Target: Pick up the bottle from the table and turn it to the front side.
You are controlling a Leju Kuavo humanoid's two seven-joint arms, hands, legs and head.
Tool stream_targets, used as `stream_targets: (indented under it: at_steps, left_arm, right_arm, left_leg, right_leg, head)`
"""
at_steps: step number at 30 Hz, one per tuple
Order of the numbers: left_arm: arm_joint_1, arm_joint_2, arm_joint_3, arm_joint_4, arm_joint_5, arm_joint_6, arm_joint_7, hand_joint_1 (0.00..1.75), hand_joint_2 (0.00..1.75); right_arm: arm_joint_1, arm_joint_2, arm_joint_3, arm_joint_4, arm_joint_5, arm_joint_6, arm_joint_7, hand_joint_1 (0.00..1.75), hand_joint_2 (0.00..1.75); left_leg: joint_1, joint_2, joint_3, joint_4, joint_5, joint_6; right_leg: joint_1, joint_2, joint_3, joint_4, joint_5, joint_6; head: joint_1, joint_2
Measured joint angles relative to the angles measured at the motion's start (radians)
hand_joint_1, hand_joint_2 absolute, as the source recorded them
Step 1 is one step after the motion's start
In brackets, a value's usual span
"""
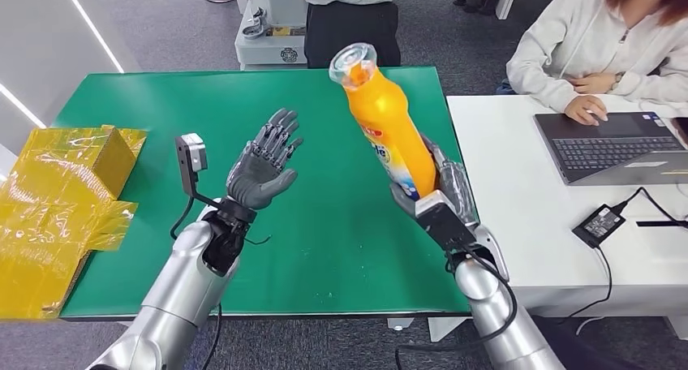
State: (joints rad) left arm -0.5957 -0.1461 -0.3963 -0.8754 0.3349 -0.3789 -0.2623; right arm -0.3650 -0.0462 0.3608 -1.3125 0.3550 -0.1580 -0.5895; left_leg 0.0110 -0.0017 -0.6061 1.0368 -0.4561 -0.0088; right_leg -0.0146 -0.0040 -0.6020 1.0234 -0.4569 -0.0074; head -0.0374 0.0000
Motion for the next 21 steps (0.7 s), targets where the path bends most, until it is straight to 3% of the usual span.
stream_targets:
  at_steps: [9, 21]
  left_arm:
    - [-0.060, -0.005, -0.031, 0.045, 0.034, 0.010, 0.002, 0.00, 1.75]
    - [-0.084, -0.008, -0.081, 0.040, 0.006, 0.042, -0.026, 0.00, 1.75]
  right_arm:
    - [-0.156, 0.051, 0.038, 0.116, -0.004, 0.035, 0.025, 1.75, 1.75]
    - [-0.263, 0.120, 0.043, 0.304, -0.034, 0.107, 0.035, 1.75, 1.75]
  left_leg:
    - [0.000, 0.000, -0.001, 0.000, 0.000, 0.000]
    - [0.000, 0.000, -0.001, 0.000, 0.000, 0.000]
  right_leg:
    - [0.000, 0.000, -0.001, 0.000, 0.000, 0.000]
    - [0.000, 0.000, -0.001, 0.000, 0.000, 0.000]
  head:
    - [0.000, 0.000]
    - [0.000, 0.000]
